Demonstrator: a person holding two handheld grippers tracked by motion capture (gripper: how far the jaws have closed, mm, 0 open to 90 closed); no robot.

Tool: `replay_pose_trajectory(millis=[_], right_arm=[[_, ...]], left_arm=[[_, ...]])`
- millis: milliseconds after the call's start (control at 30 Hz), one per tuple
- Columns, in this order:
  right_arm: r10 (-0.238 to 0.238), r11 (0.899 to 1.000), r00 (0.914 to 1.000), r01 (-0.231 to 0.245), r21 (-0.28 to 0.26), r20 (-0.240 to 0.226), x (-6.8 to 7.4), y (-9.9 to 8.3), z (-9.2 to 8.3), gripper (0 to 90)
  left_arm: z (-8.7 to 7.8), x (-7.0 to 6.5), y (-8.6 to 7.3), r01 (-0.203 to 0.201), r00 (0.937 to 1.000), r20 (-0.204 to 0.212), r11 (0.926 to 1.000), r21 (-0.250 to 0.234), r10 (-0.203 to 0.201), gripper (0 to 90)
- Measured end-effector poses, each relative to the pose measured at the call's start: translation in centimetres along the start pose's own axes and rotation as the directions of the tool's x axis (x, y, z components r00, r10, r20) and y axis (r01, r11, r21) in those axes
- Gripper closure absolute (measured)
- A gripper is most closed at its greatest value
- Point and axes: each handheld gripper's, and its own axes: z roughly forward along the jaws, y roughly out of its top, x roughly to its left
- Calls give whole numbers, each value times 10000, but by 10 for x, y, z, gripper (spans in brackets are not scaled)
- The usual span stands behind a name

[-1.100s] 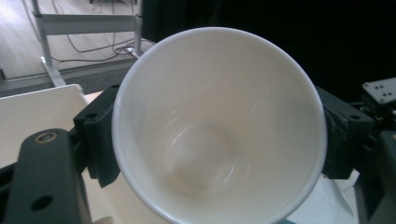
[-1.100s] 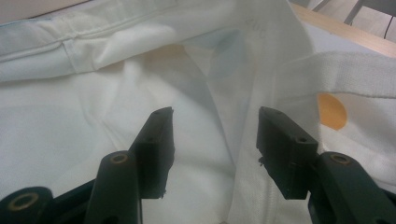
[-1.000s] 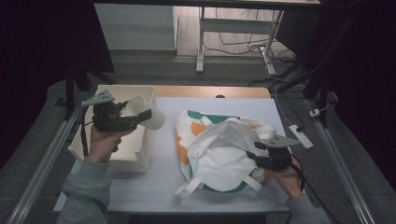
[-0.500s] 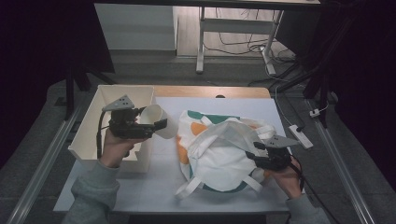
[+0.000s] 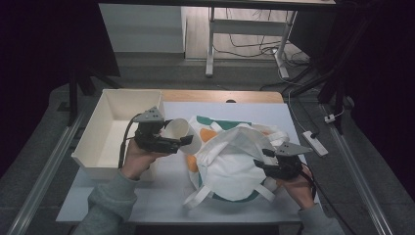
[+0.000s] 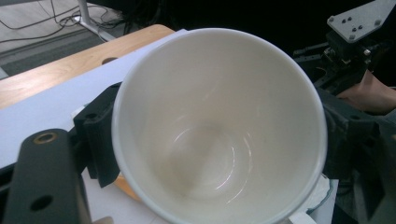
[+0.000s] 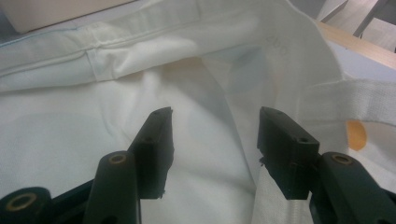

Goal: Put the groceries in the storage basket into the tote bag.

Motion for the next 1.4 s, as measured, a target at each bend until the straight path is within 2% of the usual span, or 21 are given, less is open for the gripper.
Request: replay_pose_trajectory(millis=[233, 467, 667, 1000, 1400], right_arm=[[82, 10000, 9998, -82, -27, -160, 1, 0, 1, 422], [-65, 9997, 9987, 52, -252, -504, 10, 7, 3, 372], [-251, 9980, 9968, 207, -592, -759, 24, 19, 2, 331], [-681, 9933, 9904, 561, -1007, -1203, 47, 37, 9, 249], [-1016, 9891, 9892, 891, -1172, -1058, 73, 55, 34, 101]], left_arm=[[14, -5, -1, -90, 9998, 185, 9995, 296, 84, 194], [31, -9, 1, -149, 9991, 402, 9986, 505, 128, 194], [48, -13, 3, -107, 9983, 585, 9977, 665, 68, 194], [65, -18, 1, -258, 9974, 695, 9942, 1041, 186, 194], [81, -23, -3, -408, 9957, 879, 9884, 1462, 281, 194]])
